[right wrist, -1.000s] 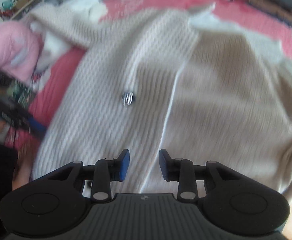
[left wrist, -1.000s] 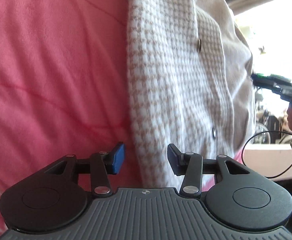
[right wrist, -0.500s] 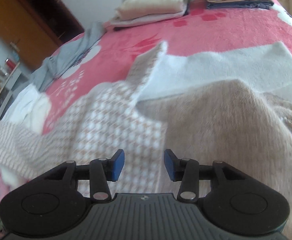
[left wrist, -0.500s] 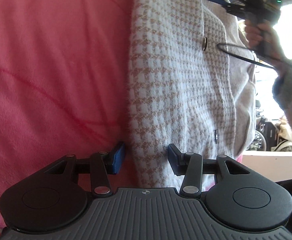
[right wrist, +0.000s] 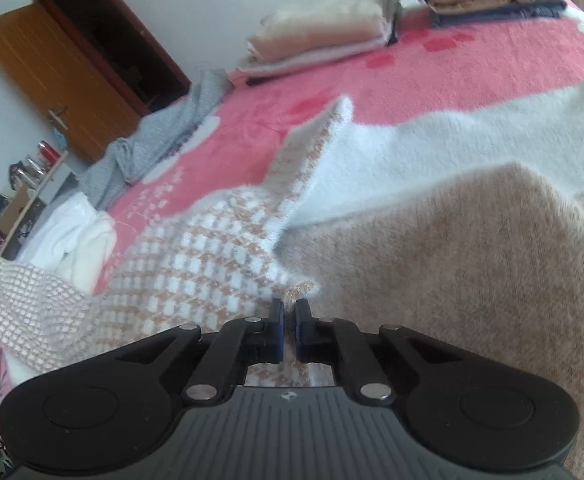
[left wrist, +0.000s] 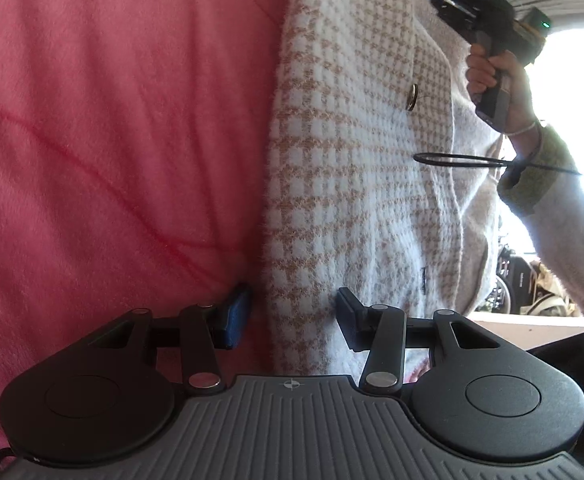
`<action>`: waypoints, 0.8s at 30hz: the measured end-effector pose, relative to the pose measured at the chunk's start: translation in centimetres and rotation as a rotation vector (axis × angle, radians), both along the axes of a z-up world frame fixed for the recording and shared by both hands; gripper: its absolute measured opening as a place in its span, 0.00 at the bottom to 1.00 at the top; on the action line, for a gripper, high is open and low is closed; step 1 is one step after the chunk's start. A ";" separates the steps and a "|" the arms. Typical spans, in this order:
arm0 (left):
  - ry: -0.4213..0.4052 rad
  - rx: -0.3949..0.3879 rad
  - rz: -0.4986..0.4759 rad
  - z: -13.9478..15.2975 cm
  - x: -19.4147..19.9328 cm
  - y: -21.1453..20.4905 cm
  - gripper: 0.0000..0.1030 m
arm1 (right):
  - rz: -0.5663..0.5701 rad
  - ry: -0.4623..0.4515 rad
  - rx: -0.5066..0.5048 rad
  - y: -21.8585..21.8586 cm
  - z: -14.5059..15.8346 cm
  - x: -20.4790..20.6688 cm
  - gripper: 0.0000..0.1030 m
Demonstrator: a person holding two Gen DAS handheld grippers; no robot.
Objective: Fold clothes
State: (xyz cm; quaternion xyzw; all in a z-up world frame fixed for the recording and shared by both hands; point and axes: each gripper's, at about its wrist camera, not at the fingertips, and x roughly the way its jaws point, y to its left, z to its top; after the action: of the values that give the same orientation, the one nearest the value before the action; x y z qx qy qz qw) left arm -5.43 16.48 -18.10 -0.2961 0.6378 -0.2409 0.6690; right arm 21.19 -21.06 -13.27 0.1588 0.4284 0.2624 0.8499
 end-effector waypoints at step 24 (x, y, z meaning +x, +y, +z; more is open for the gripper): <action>-0.131 0.194 -0.085 2.7 -1.5 -2.3 0.46 | 0.137 -0.438 -0.439 9.6 4.7 -0.4 0.09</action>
State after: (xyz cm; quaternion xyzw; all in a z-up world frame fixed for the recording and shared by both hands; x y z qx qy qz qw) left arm -6.97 14.16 -15.37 -0.1865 0.6251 -0.2251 0.7237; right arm 20.75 -11.46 -8.60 -0.1181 0.2914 0.2483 0.9162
